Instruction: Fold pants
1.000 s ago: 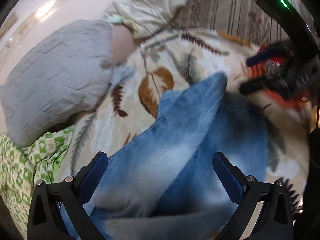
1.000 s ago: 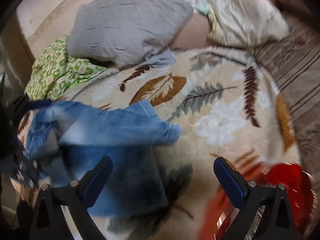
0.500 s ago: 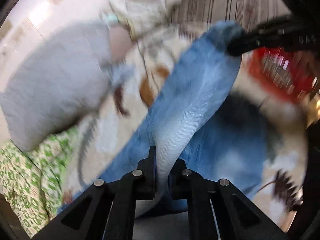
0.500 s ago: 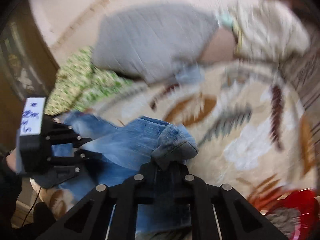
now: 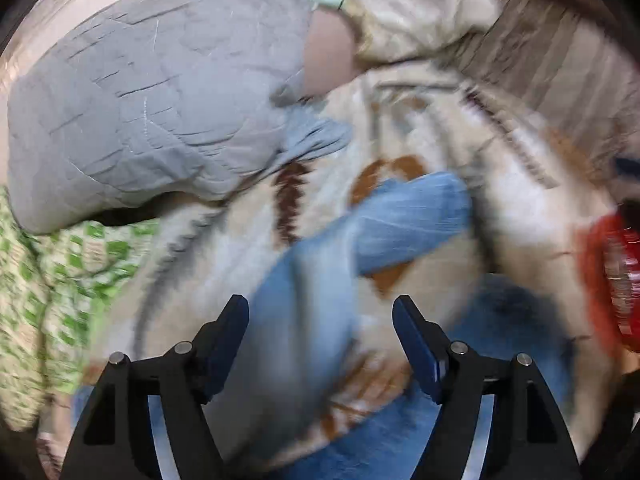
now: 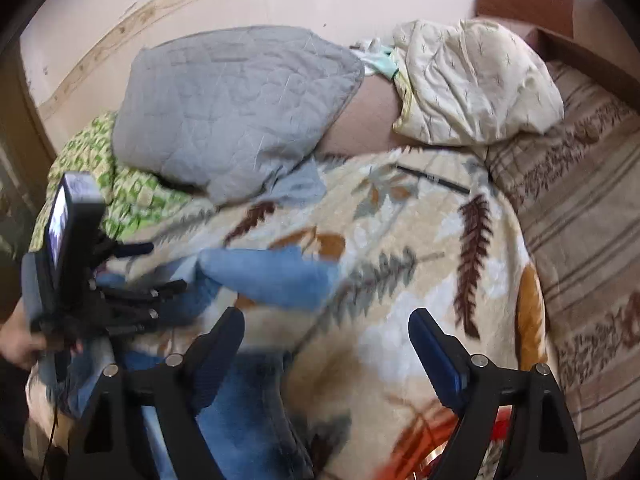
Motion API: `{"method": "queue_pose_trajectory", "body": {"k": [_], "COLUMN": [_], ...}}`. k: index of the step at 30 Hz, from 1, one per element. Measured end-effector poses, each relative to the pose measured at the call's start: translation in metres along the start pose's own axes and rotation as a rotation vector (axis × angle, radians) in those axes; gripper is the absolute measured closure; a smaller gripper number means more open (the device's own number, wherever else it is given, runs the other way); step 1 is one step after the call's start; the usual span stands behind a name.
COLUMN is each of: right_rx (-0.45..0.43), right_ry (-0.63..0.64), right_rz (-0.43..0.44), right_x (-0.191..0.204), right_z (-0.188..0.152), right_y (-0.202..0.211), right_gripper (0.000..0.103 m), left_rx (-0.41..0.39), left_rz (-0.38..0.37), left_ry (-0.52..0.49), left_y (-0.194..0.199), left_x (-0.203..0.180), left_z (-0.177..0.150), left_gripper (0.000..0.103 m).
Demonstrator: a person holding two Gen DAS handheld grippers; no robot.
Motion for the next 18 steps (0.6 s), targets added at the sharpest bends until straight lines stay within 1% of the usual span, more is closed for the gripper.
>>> {"method": "queue_pose_trajectory", "body": {"k": [1, 2, 5, 6, 8, 9, 11, 12, 13, 15, 16, 17, 18], "right_rx": [0.005, 0.013, 0.055, 0.064, 0.085, 0.100, 0.132, 0.171, 0.200, 0.248, 0.274, 0.301, 0.314], "right_ry": [0.004, 0.004, 0.011, 0.014, 0.051, 0.065, 0.074, 0.083, 0.092, 0.125, 0.133, 0.140, 0.138], "right_rz": [0.002, 0.005, 0.061, 0.077, 0.116, 0.130, 0.168, 0.173, 0.175, 0.181, 0.190, 0.208, 0.238], "right_x": [-0.003, -0.007, -0.013, -0.012, -0.002, 0.003, 0.015, 0.022, 0.029, 0.043, 0.049, 0.056, 0.062], "right_z": [-0.008, -0.017, -0.054, -0.068, -0.089, -0.095, -0.101, -0.106, -0.107, -0.112, -0.115, -0.119, -0.122], "right_y": [0.003, 0.006, 0.013, 0.016, 0.015, 0.010, -0.002, -0.017, -0.030, -0.054, -0.065, -0.074, -0.078], "right_gripper": [0.017, 0.017, 0.017, 0.017, 0.017, 0.017, 0.017, 0.017, 0.017, 0.017, 0.018, 0.021, 0.052], "left_rx": [-0.009, -0.017, -0.067, -0.079, -0.031, -0.010, 0.037, 0.060, 0.093, 0.155, 0.204, 0.252, 0.285], "left_rz": [-0.003, 0.006, 0.027, 0.022, -0.035, -0.047, -0.026, -0.023, -0.025, -0.034, -0.014, 0.011, 0.038], "left_ry": [-0.016, -0.053, -0.135, -0.163, -0.211, -0.240, -0.336, -0.369, -0.405, -0.478, -0.526, -0.561, -0.588], "left_y": [0.007, 0.020, 0.049, 0.058, 0.063, 0.060, 0.053, 0.049, 0.044, 0.033, 0.023, 0.014, 0.007], "left_x": [-0.004, -0.016, -0.042, -0.055, -0.082, -0.091, -0.110, -0.115, -0.120, -0.123, -0.123, -0.120, -0.117], "left_z": [-0.008, -0.017, -0.035, -0.045, -0.071, -0.080, -0.101, -0.108, -0.116, -0.130, -0.137, -0.147, -0.152], "left_gripper": [0.028, 0.028, 0.028, 0.028, 0.028, 0.028, 0.027, 0.026, 0.019, 0.008, 0.008, 0.008, 0.009]}}
Point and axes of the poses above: each gripper's, at about its wrist camera, not at the fingertips, and y roughly against the way its jaws point, x to its left, z to its top, the point moved 8 cm from there along -y, roughly the way its jaws point, and after that the axes turned 15 degrees about -z, right-handed, at the moved point
